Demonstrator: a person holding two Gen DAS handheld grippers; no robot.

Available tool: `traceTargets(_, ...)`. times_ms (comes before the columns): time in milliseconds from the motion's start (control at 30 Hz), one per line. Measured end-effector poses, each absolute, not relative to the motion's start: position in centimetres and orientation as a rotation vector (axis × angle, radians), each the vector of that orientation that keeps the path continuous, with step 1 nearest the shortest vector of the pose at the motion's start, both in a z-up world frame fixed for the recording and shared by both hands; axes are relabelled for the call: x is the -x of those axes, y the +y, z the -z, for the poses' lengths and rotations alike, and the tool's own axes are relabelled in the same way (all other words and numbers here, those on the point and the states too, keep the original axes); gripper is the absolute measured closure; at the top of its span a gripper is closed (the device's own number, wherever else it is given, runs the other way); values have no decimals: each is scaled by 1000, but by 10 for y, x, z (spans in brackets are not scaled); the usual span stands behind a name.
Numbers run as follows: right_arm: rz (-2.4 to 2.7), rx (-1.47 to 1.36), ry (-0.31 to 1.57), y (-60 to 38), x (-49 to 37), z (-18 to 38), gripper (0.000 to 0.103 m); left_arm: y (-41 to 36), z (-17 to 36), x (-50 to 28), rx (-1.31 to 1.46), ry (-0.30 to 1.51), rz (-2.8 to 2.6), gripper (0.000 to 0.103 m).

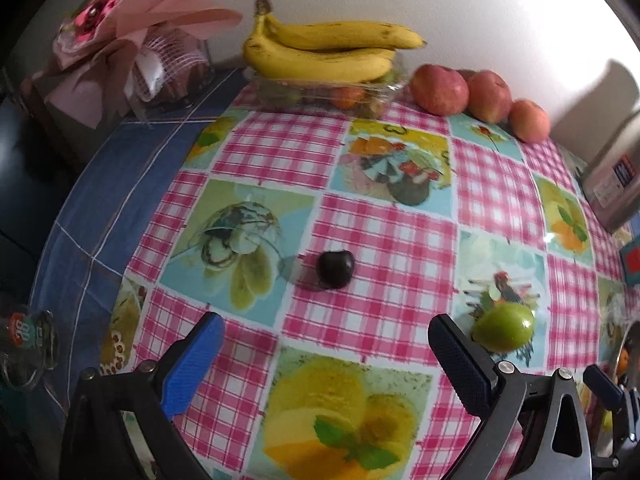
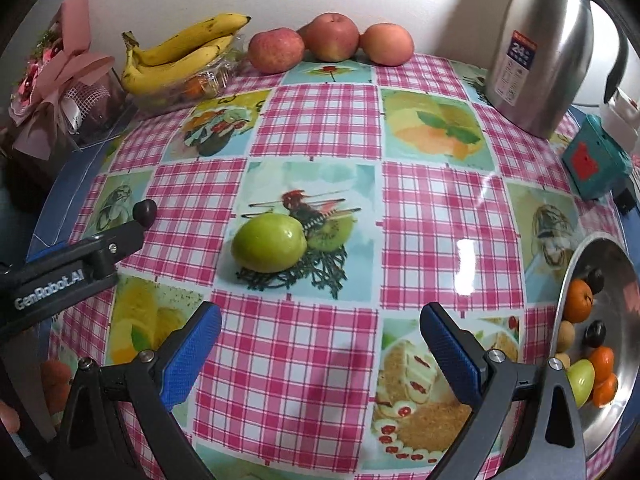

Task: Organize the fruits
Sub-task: 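Withdraw both open grippers from the bowl toward the dark plum and green apple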

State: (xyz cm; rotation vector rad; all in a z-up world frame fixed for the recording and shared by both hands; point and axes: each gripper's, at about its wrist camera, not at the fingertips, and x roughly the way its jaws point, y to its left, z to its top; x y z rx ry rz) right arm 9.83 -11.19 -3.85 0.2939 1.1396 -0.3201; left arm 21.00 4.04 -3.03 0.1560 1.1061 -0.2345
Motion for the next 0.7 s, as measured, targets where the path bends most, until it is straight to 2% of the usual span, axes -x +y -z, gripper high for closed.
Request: traceTargets(700, 290, -243, 1199, -119, -140, 55, 3, 52, 62, -262, -135, 1269, 375, 0)
